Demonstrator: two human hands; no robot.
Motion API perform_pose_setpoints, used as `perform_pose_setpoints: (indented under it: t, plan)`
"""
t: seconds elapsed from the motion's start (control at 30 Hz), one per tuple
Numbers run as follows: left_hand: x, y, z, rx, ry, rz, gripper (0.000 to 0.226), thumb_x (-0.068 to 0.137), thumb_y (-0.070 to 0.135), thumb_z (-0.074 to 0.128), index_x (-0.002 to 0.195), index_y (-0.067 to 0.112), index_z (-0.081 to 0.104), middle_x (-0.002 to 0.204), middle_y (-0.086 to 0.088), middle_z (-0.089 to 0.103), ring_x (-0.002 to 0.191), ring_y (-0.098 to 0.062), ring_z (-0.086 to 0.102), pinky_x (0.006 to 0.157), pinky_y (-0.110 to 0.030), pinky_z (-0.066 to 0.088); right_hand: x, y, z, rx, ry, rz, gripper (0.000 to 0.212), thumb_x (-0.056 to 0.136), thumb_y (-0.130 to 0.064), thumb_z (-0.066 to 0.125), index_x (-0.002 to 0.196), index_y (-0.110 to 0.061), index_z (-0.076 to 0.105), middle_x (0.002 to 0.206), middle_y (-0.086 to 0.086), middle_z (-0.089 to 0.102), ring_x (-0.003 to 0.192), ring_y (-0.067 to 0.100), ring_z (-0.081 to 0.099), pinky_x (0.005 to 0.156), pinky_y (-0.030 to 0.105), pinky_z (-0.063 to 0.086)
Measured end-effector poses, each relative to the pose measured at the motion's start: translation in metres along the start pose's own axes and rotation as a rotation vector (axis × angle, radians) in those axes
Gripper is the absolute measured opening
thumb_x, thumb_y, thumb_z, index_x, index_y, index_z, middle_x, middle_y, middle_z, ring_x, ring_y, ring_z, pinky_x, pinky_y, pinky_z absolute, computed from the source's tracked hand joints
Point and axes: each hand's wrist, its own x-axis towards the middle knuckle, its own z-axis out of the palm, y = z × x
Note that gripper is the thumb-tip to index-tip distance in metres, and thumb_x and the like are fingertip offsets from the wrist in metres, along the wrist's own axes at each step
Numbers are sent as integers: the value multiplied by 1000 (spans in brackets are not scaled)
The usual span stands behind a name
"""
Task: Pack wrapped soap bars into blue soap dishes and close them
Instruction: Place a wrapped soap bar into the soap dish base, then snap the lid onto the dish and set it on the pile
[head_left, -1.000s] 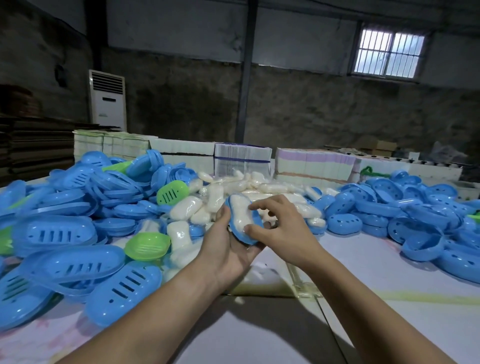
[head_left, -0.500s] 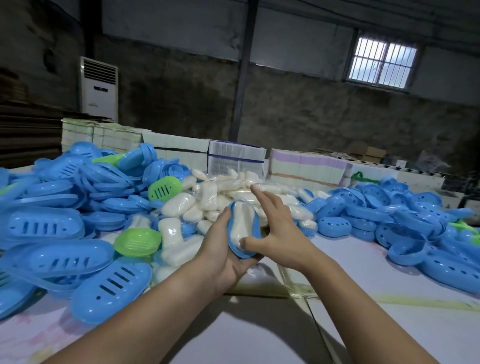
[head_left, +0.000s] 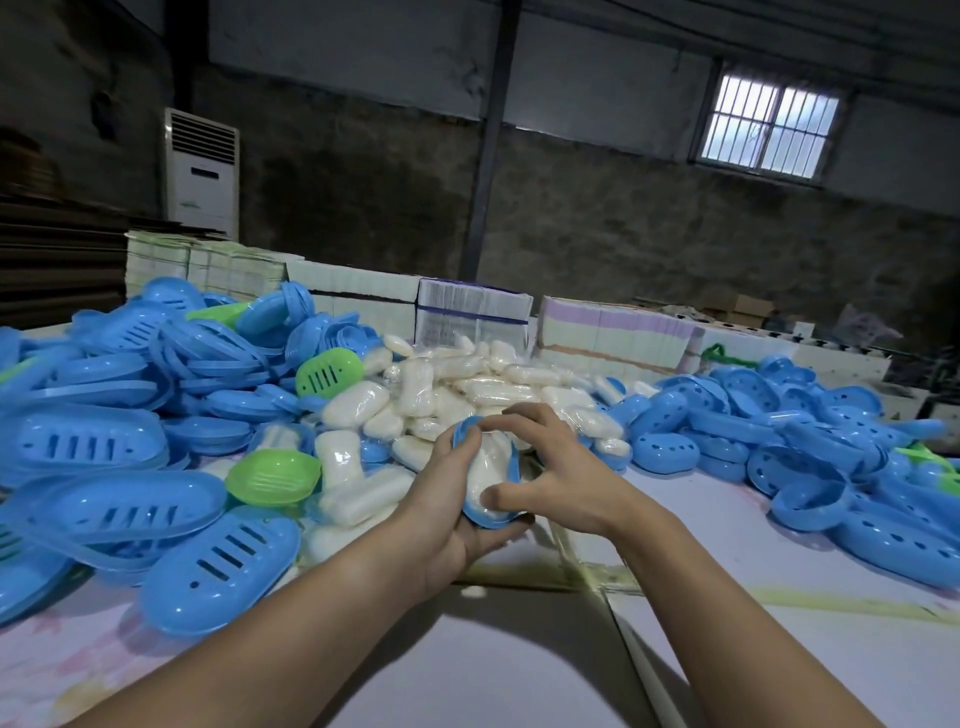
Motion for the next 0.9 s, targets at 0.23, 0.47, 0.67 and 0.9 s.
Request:
perform_pose_setpoints:
  t: [0.23, 0.47, 0.67, 0.9]
  plan:
    - [1, -2, -4, 126, 3, 43, 29, 104, 23, 51, 120, 46, 60, 119, -7, 70, 89, -31, 75, 70, -46, 61, 0, 4, 0, -70, -1, -34, 74, 66, -49, 72, 133, -58, 44, 149, -22, 21, 140, 7, 19, 105, 31, 31]
    - [-6, 3, 6, -89, -74, 42, 23, 102, 19, 54, 120, 33, 61, 115, -20, 72, 80, -39, 76, 57, -44, 61, 2, 28, -20, 340, 232, 29, 60, 75, -53, 70, 132, -49, 53, 135, -26, 49, 122, -7, 45, 93, 20, 45]
    - [-1, 0, 0, -89, -12, 92, 36, 103, 21, 52, 137, 33, 51, 126, -21, 63, 81, -38, 75, 60, -46, 63, -26, 128, -77, -603, 505, 640, 50, 91, -39, 54, 139, -26, 47, 138, 7, 47, 127, 32, 39, 100, 47, 36]
    - [0, -6, -1, -97, 16, 95, 36, 102, 21, 54, 137, 30, 54, 128, -21, 63, 81, -40, 75, 57, -47, 62, -74, 197, -99, -652, 455, 994, 27, 87, -25, 53, 111, -21, 64, 119, 11, 62, 116, 34, 51, 94, 46, 39]
